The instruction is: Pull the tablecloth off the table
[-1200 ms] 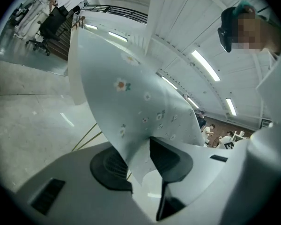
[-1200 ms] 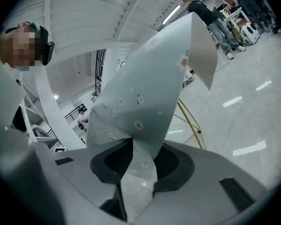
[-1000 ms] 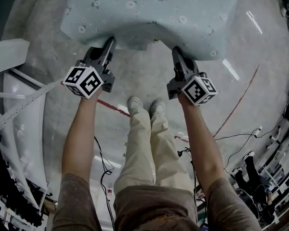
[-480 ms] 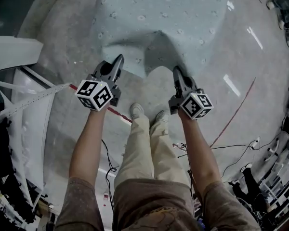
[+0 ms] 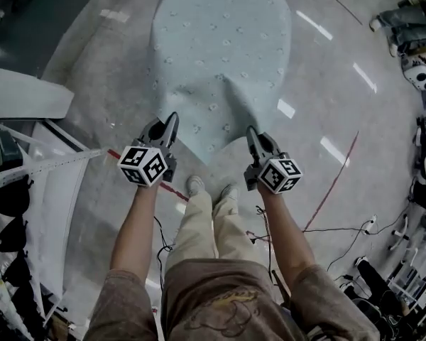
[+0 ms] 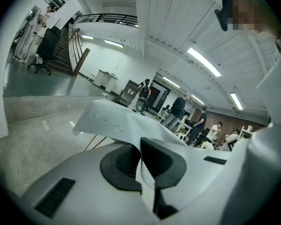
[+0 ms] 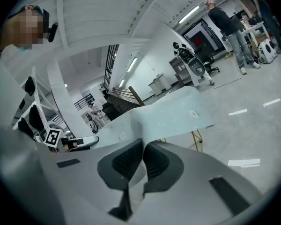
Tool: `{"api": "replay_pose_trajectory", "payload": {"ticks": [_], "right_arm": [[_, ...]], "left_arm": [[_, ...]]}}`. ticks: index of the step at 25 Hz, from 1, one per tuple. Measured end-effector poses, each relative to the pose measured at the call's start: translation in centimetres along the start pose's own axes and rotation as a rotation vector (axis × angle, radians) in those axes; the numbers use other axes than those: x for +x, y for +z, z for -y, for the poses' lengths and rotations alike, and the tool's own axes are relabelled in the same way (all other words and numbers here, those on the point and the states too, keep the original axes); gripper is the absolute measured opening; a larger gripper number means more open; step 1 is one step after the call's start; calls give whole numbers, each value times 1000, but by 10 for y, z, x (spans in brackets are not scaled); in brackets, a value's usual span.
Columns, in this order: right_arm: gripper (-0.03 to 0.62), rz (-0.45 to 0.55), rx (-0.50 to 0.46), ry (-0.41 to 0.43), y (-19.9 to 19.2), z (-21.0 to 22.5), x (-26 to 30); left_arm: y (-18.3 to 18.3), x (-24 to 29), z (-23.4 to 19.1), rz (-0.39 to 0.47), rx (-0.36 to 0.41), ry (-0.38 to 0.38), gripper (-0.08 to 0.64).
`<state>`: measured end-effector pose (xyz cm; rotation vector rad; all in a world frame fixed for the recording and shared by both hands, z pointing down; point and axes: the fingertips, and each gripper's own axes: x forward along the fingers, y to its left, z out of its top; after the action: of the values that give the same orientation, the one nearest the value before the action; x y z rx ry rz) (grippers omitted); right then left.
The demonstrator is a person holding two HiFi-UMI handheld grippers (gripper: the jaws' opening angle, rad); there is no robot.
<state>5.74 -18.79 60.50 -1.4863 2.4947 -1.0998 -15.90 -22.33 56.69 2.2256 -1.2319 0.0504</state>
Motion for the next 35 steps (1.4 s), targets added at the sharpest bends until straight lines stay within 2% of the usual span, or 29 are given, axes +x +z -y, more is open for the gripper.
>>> {"api": "replay_pose_trajectory", "payload": {"ticks": [8,14,22,26,32,35], "right_arm": [[6,3,-91,80,58,-38,-39],[6,47,-89,118,97,-55,-75],[8,75,-100,138,124,-79,-124],[8,122,-106,143,143,-89,-145],[8,213,-101,158,163,-109,-171],[8,227,-98,162,165,-111,-177]], "left_arm": [[51,-22,55,1,34,18,20],[84,-38,104,18,71,13,20],[94,-70,151,37,68,10,21],[102,-80,174,65,93,-10,21],[110,-101,196,105,77,-26,20],[106,-102,201,103,81,-25,20]]}}
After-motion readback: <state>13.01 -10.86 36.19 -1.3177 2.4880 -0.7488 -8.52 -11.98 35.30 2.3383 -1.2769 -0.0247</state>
